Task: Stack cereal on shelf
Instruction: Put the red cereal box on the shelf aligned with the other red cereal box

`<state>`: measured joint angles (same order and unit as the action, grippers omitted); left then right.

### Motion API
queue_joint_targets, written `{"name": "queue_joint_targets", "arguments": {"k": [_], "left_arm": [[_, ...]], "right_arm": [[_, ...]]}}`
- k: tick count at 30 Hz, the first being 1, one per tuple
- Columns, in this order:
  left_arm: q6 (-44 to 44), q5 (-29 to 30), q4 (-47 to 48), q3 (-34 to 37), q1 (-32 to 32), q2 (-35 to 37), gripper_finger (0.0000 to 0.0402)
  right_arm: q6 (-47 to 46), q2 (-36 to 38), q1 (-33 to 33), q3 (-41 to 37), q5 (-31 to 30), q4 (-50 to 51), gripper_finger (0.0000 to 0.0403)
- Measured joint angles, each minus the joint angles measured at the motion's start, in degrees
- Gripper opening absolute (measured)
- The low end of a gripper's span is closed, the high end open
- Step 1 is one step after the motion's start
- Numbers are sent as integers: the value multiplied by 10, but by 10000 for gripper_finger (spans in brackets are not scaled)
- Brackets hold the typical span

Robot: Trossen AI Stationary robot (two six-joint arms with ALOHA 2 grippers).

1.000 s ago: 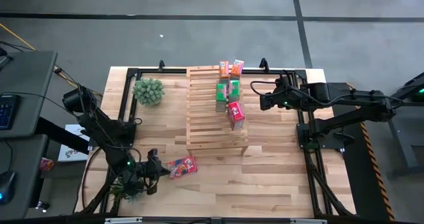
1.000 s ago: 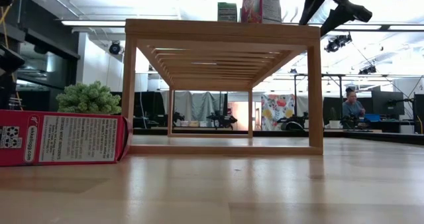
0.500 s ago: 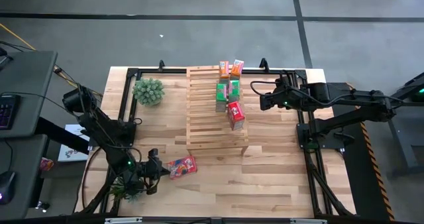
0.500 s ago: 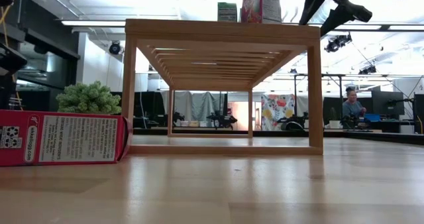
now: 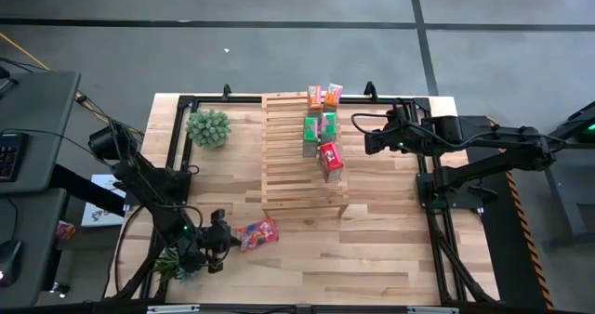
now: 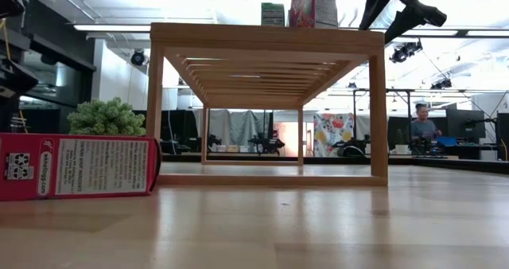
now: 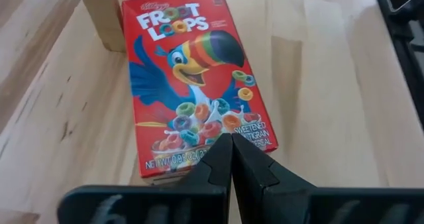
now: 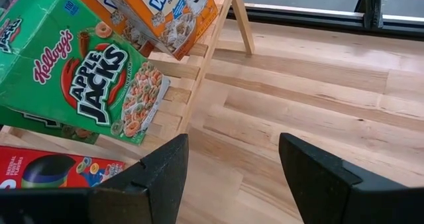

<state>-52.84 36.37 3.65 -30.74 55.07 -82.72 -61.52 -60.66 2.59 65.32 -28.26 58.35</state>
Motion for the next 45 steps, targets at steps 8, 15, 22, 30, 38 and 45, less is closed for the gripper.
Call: {"name": "queue_joint_targets", "arguments": {"k": [8, 15, 22, 30, 38, 45], "left_arm": [[-24, 1, 28, 0, 2, 0, 0], [-43, 3, 66, -1, 2, 1, 0], [-80, -5, 92, -2, 2, 2, 0], [-101, -14, 107, 0, 22, 10, 0], [-149, -24, 174, 2, 56, 32, 0], [-151, -1, 164, 2, 57, 33, 0]], "right_arm": [[0, 0, 0, 0, 2, 0, 229], [0, 0, 0, 0, 7, 0, 229], [-1, 0, 0, 0, 7, 0, 229], [0, 0, 0, 0, 7, 0, 229], [0, 0, 0, 0, 13, -7, 229], [8, 0, 0, 0, 31, -37, 229]]}}
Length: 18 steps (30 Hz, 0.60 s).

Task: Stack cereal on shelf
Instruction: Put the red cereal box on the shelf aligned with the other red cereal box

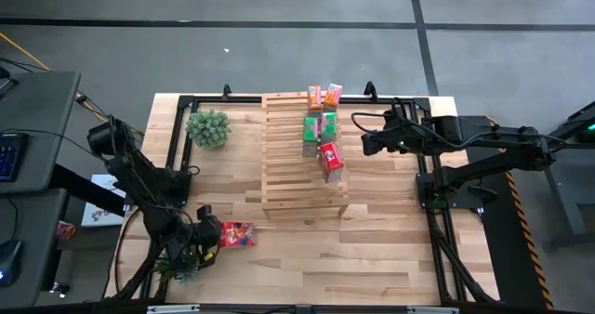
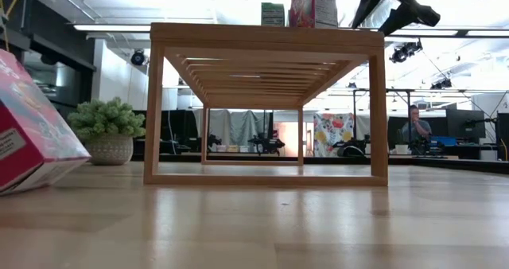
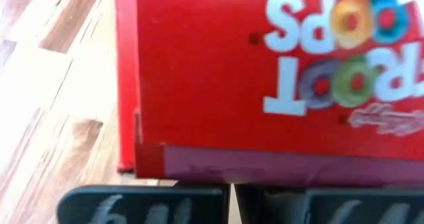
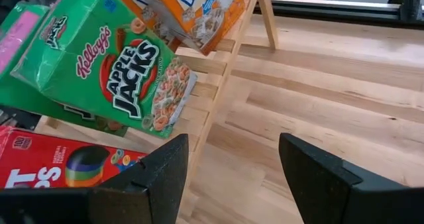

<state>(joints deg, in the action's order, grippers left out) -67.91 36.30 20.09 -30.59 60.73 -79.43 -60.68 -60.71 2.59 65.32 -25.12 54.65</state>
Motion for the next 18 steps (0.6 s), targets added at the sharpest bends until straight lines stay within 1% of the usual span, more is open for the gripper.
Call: {"name": "queue_joint_targets", "arguments": {"k": [9, 13, 18], "left_arm": [[10, 31, -2, -16, -2, 20, 0], [11, 32, -1, -23, -9, 20, 0], [37, 33, -2, -33, -22, 20, 0]], "right_arm": [[7, 0, 0, 0, 6, -1, 229], [7, 0, 0, 0, 16, -1, 229], [7, 0, 0, 0, 17, -1, 229]]}}
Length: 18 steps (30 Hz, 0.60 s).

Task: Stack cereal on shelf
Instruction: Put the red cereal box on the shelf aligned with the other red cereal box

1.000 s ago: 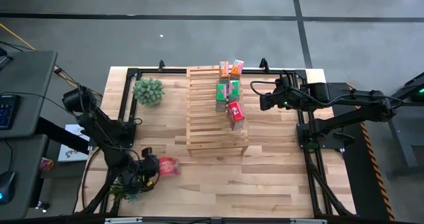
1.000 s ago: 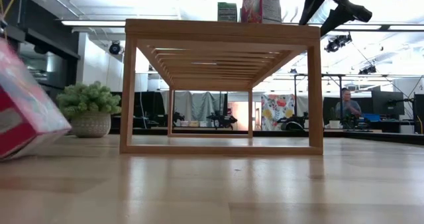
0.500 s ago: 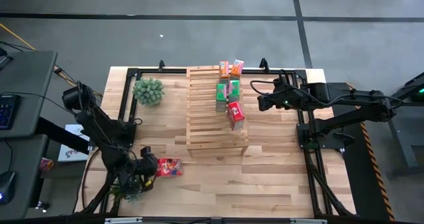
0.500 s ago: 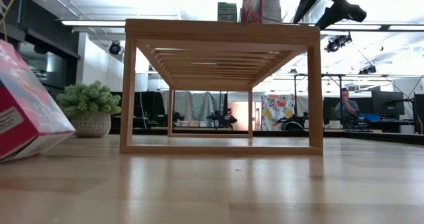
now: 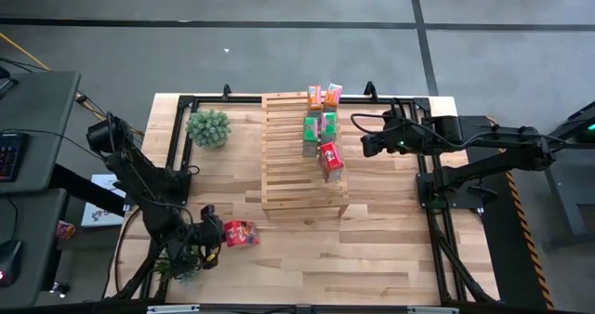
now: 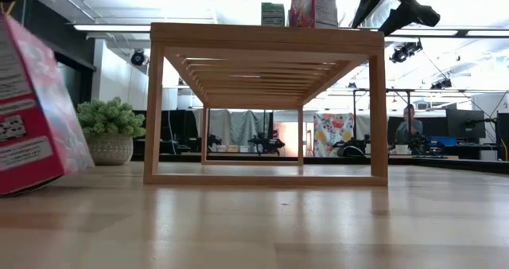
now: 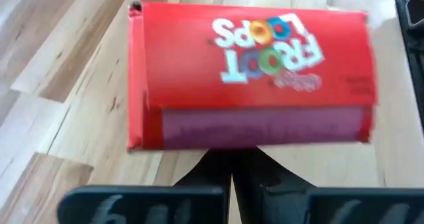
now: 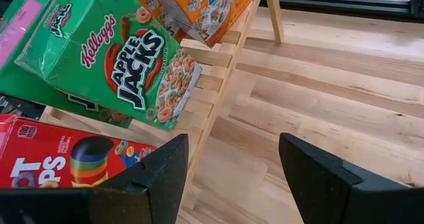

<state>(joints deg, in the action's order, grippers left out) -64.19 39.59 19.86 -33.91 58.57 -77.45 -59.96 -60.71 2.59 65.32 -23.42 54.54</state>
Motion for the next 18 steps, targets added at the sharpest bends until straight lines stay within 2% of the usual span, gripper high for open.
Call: {"name": "queue_joint_targets", "arguments": {"k": [18], "left_arm": [[48, 5, -4, -3, -56, 0, 0]], "right_arm": [[22, 0, 0, 0, 25, 0, 229]]}}
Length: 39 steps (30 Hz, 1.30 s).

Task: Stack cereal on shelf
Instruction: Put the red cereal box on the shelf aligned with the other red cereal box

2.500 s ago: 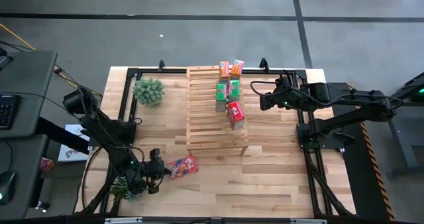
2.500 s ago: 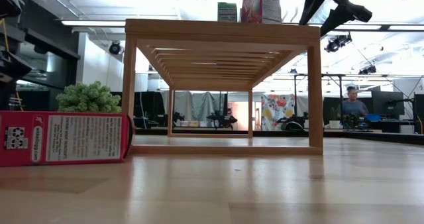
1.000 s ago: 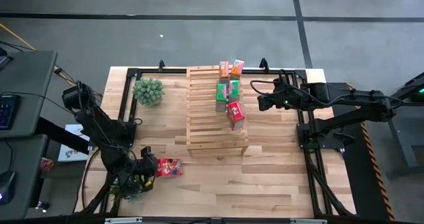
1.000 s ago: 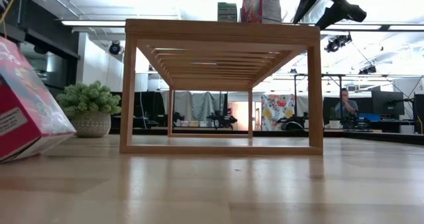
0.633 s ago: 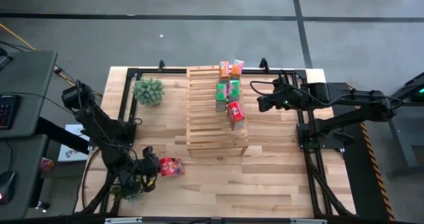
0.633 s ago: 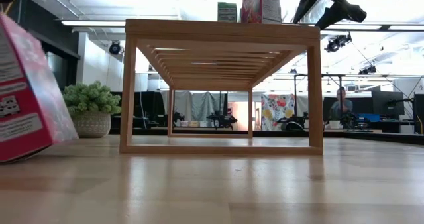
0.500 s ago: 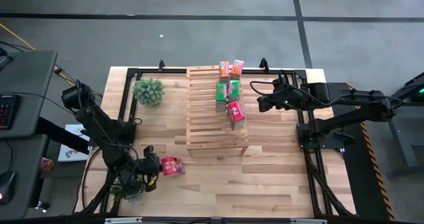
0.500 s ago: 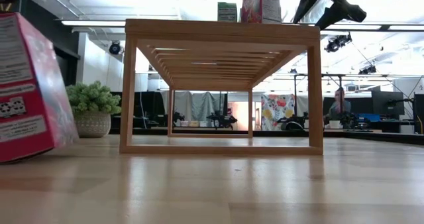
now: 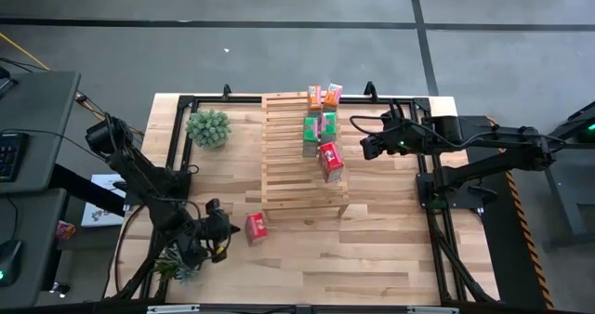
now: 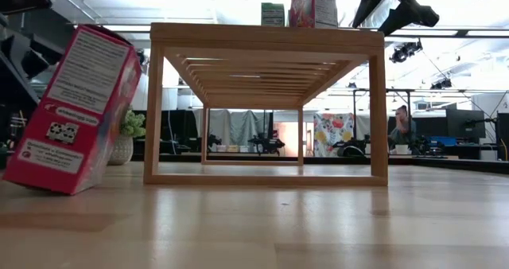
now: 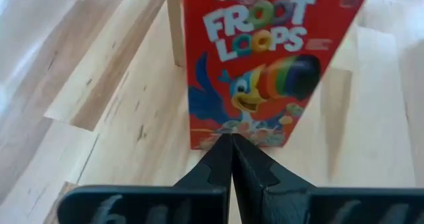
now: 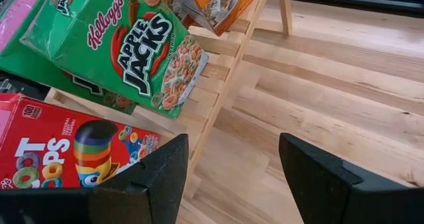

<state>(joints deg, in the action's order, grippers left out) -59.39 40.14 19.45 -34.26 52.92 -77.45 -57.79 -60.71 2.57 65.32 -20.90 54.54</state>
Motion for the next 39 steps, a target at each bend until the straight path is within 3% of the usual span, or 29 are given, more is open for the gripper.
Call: {"name": "queue_joint_targets", "arguments": {"k": [10, 15, 19, 24, 28, 30, 34, 39], "left_arm": [[1, 0, -1, 0, -12, 0, 0], [1, -3, -1, 0, -12, 0, 0], [1, -55, 12, 0, -12, 23, 0], [5, -153, 50, 0, -7, 132, 4], [114, -327, 64, -2, -45, 240, 17], [160, -376, 75, -21, -80, 277, 22], [224, -385, 144, -80, -159, 304, 25], [443, -395, 133, -188, -227, 264, 18]], "right_arm": [[9, 0, 0, 0, 3, 0, 229], [14, 0, 0, 0, 41, 0, 229], [28, 0, 0, 0, 57, 0, 229], [37, 0, 0, 0, 57, 0, 229], [54, 0, 0, 0, 51, 0, 229], [57, 0, 0, 0, 40, 0, 229], [58, 0, 0, 0, 27, 0, 229], [65, 0, 0, 0, 11, 0, 229]]}}
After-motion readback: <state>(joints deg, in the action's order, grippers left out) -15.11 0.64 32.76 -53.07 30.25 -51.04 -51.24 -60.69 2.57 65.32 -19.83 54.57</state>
